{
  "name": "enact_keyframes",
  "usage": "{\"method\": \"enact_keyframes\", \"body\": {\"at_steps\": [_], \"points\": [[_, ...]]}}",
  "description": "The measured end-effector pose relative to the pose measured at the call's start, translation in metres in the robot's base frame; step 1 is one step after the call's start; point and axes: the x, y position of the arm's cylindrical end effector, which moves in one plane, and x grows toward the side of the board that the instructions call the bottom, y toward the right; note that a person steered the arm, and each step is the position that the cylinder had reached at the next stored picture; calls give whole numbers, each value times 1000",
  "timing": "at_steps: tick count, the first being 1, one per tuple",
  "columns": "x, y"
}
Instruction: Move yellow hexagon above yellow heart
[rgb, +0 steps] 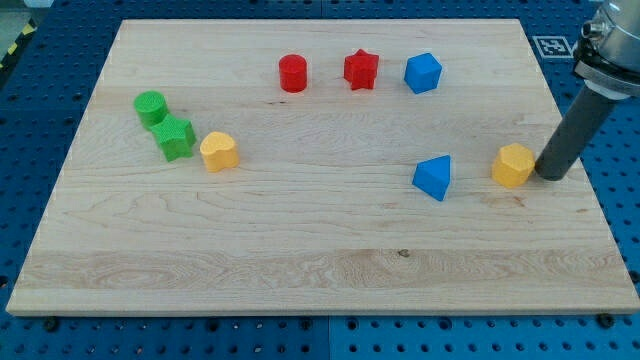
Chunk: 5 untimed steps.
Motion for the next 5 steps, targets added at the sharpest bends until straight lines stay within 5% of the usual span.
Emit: {"method": "enact_keyframes", "body": {"at_steps": [5], "points": [[8, -103]]}}
